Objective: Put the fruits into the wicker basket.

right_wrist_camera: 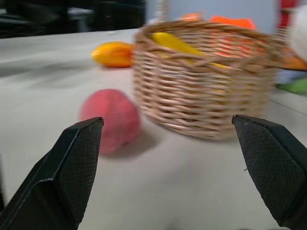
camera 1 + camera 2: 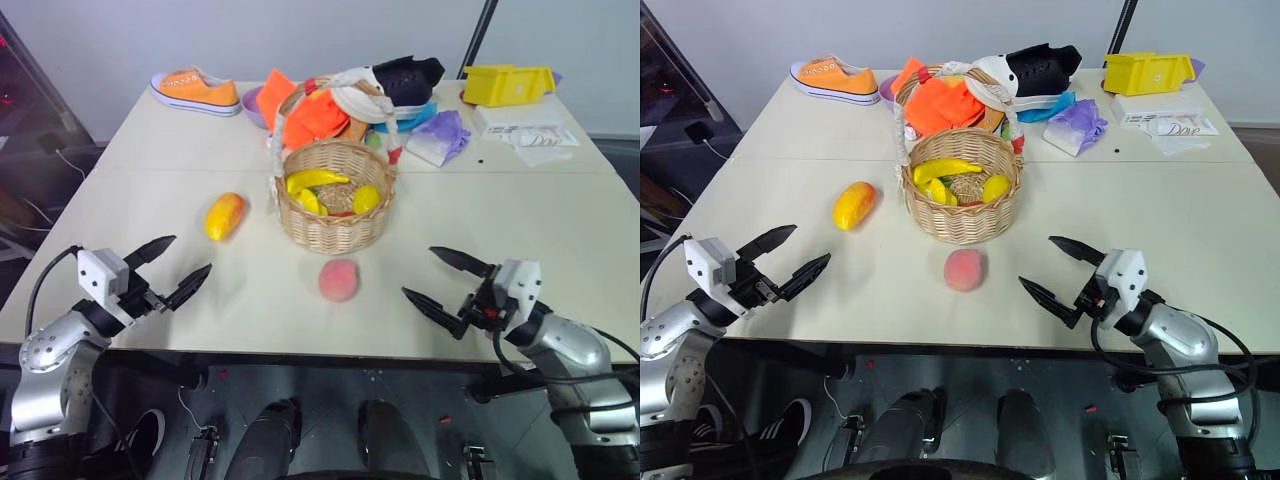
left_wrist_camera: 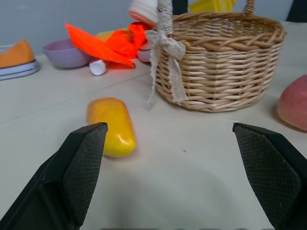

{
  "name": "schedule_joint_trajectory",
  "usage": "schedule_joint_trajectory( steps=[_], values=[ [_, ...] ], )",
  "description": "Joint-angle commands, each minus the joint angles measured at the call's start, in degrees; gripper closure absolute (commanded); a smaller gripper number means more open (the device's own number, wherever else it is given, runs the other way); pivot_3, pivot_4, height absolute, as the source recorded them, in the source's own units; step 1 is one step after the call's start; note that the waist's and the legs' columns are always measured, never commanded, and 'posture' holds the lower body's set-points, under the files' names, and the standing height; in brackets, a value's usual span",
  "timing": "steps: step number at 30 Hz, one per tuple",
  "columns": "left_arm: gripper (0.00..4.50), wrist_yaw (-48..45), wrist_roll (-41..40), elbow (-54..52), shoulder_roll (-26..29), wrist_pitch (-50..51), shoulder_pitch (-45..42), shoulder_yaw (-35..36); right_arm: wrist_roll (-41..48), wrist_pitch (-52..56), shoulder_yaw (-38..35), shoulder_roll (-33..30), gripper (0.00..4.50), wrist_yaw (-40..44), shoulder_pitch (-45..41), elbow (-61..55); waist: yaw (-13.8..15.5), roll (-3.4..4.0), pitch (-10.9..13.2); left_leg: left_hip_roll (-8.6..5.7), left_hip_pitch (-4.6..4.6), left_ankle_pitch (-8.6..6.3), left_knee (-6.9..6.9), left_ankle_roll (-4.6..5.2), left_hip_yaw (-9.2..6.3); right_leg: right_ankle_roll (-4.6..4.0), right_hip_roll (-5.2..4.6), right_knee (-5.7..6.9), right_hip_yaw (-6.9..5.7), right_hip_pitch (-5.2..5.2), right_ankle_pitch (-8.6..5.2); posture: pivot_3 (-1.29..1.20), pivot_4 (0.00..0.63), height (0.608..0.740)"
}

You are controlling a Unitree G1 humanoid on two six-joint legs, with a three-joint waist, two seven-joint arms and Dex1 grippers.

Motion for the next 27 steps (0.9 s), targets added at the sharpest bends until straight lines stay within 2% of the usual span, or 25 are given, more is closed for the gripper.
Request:
schedule_joint_trajectory(
  steps=[1, 6, 10, 19, 27],
  values=[
    [0.0, -5.5, -2.63, -4.44, 2.75, 0.77, 1.51, -0.71, -2.86, 2.05, 6.16, -2.33, 0.02, 5.08, -7.02, -0.33, 0.05, 0.0, 0.0, 0.01, 0.0, 0.0, 0.0, 0.0, 0.01, 0.0, 0.0, 0.0, 0.0, 0.0, 0.0, 0.0, 0.15, 0.74],
    [0.0, -9.0, -3.16, -6.87, 4.35, 0.94, 2.62, -1.94, -6.4, 4.04, 12.57, -0.95, 0.02, 6.48, -16.69, 1.73, 0.44, -0.01, 0.0, 0.04, -0.06, 0.0, -0.01, 0.0, -0.05, -0.03, -0.03, -0.06, -0.11, 0.0, -0.01, 0.0, 0.15, 0.74],
    [0.0, -9.93, -1.99, -8.21, 4.31, -0.01, 4.08, -3.08, -10.56, 0.86, 17.06, 0.28, 0.02, 9.14, -21.25, 5.53, 0.49, -0.02, 0.01, 0.01, -0.09, 0.0, -0.02, 0.0, -0.05, -0.03, -0.04, -0.14, -0.11, -0.01, -0.01, 0.0, 0.15, 0.74],
    [0.0, -7.86, -2.64, -10.57, 3.18, 0.73, 5.18, -3.78, -15.22, -6.73, 20.15, 5.48, 0.02, 10.55, -26.76, 17.25, 0.21, -0.03, 0.01, 0.01, -0.08, 0.0, -0.03, 0.0, -0.05, -0.03, 0.0, -0.11, -0.12, -0.02, 0.01, 0.0, 0.15, 0.74],
    [0.0, -7.48, -3.02, -10.68, 2.88, 0.89, 5.21, -4.2, -18.32, -7.94, 21.29, 8.73, 0.02, 9.44, -28.26, 23.38, 0.25, -0.03, 0.01, 0.01, -0.07, 0.0, -0.03, 0.0, -0.06, 0.0, 0.02, -0.06, -0.12, -0.05, 0.02, 0.0, 0.15, 0.74]
  ],
)
